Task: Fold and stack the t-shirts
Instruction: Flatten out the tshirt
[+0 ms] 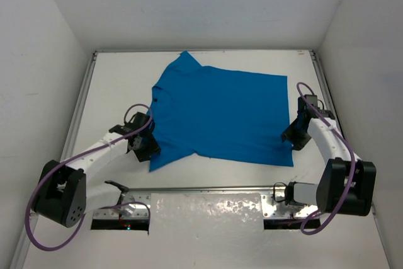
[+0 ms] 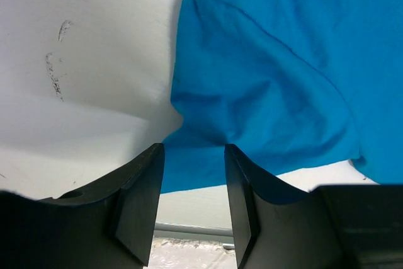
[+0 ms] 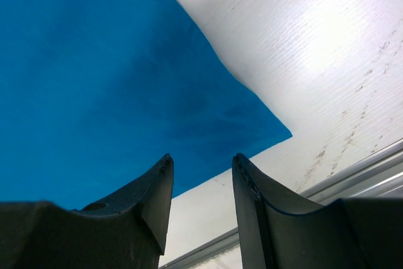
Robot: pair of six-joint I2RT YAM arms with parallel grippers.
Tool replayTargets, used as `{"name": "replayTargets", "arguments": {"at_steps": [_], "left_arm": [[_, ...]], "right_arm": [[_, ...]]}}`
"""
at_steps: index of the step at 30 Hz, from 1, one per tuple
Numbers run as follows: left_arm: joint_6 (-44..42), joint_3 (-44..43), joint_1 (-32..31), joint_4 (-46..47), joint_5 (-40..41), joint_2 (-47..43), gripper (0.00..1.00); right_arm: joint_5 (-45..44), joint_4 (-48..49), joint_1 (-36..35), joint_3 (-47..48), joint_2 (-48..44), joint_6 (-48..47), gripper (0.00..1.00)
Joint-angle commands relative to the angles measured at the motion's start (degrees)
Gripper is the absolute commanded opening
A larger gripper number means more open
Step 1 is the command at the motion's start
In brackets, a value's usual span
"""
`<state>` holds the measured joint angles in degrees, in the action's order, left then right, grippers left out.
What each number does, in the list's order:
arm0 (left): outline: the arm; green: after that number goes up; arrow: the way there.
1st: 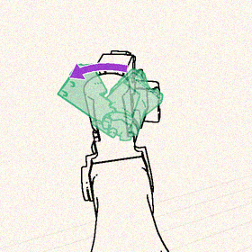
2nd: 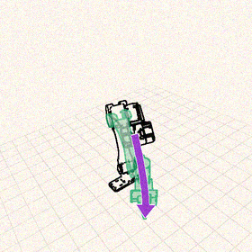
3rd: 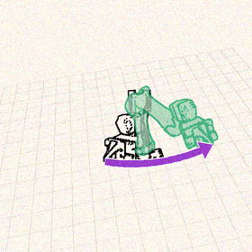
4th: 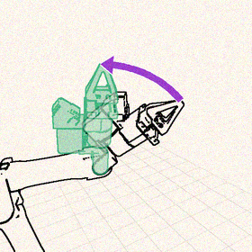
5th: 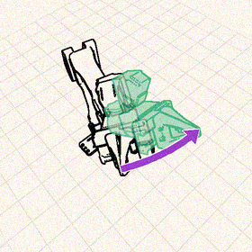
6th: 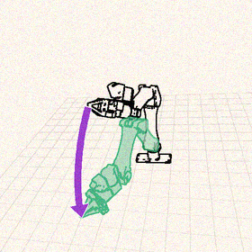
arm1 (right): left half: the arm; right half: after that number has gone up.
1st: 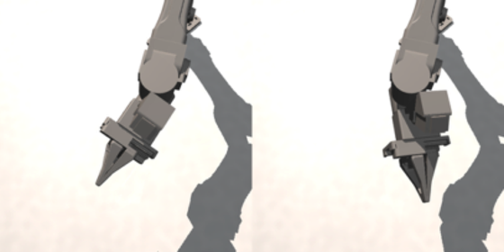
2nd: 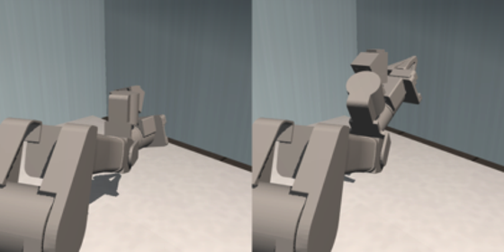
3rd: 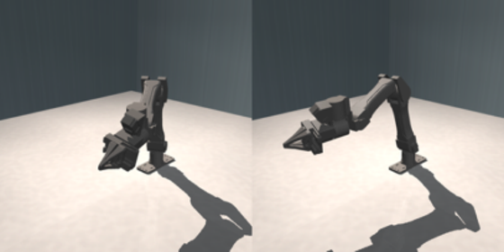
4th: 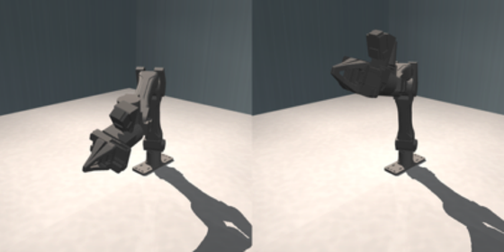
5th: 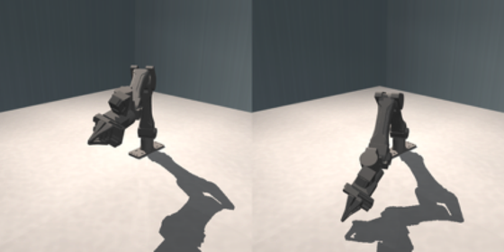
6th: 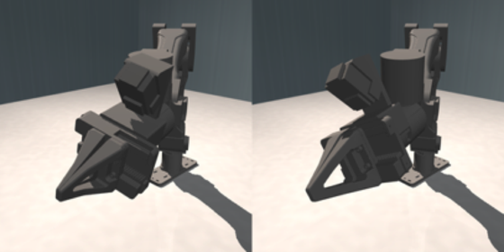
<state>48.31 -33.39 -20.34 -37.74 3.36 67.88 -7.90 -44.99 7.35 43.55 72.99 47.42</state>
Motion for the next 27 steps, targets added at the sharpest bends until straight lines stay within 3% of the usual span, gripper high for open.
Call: {"name": "replayTargets", "arguments": {"at_steps": [1,8,19,25,27], "left_arm": [[0.29,0.34,-0.58,0.47,0.51,0.24,0.41],[-2.43,-3.17,-0.67,-5.59,4.46,-1.95,0.46],[1.52,2.36,-1.28,3.01,-0.01,-1.43,0.46],[1.7,2.45,-1.37,4.51,0.25,0.24,0.39],[1.7,2.62,-1.37,5.3,0.68,0.41,0.29]], "right_arm": [[-0.27,1.22,-0.24,2.33,-0.92,-0.05,0.41],[-0.71,1.05,-0.32,1.54,-1.53,0.04,0.42],[-4.4,0.52,-0.15,-6.37,-6.37,7.34,0.43],[-4.14,0.96,-0.23,-4.97,-5.67,6.81,0.43],[-4.05,1.05,-0.24,-3.83,-5.23,6.37,0.42]]}}
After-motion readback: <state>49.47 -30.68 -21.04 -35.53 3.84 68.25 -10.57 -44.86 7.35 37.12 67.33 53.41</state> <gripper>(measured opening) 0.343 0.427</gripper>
